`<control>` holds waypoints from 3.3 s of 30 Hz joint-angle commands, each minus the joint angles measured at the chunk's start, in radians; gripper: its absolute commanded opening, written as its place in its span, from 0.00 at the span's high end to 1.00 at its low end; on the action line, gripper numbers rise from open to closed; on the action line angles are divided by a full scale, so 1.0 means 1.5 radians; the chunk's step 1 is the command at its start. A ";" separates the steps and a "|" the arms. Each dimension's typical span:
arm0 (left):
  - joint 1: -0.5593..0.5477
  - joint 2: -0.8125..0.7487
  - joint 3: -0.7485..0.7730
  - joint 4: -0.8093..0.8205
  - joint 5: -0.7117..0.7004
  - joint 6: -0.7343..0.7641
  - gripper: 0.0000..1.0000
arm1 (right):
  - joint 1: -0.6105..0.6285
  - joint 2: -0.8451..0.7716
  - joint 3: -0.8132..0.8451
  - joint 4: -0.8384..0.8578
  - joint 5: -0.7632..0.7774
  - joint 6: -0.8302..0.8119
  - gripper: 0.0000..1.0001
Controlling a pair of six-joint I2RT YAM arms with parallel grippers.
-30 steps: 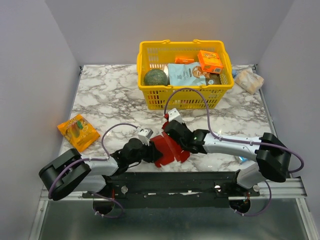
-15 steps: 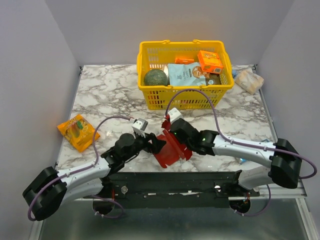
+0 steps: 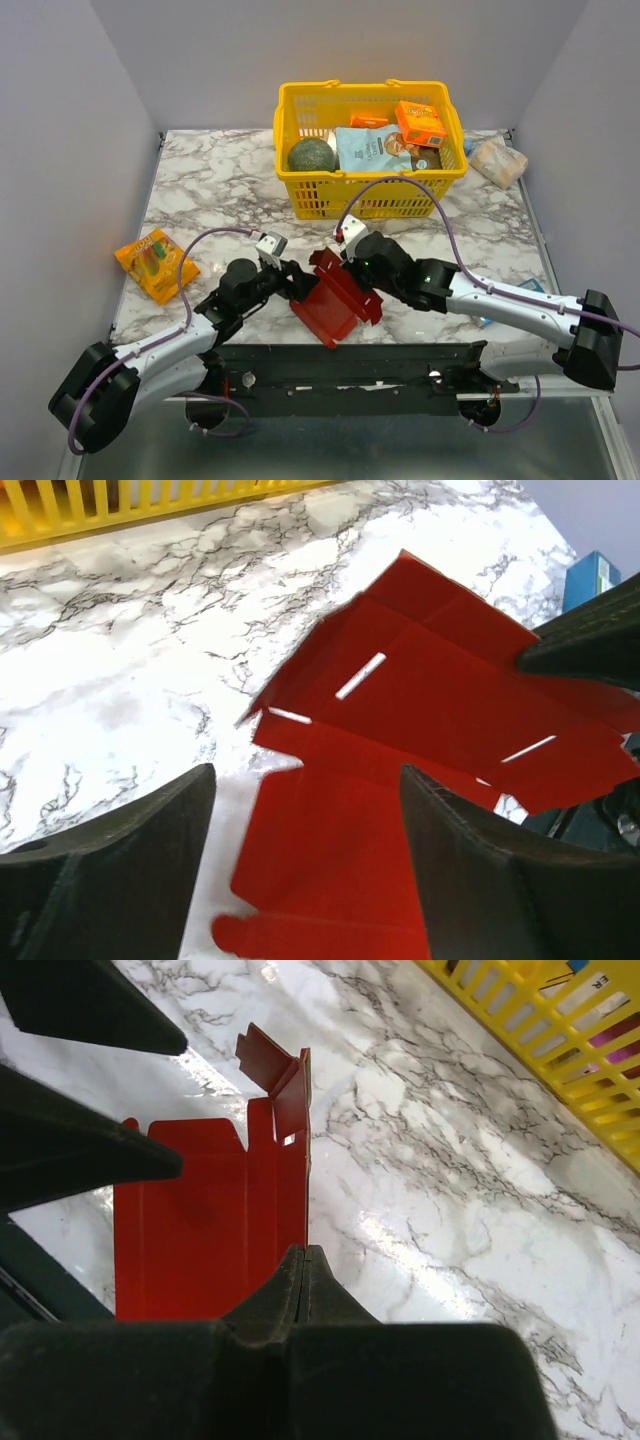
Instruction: Fold the paper box
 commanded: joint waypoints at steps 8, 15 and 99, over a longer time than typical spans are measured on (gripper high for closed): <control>0.027 0.124 -0.008 0.137 0.106 0.011 0.36 | -0.002 -0.026 0.015 -0.022 -0.066 0.024 0.99; 0.028 0.194 -0.011 0.224 0.139 -0.016 0.37 | -0.005 -0.026 0.013 -0.021 -0.073 0.031 0.99; -0.069 0.029 0.109 -0.184 -0.181 -0.265 0.37 | 0.132 0.134 -0.154 0.324 0.241 -0.141 0.99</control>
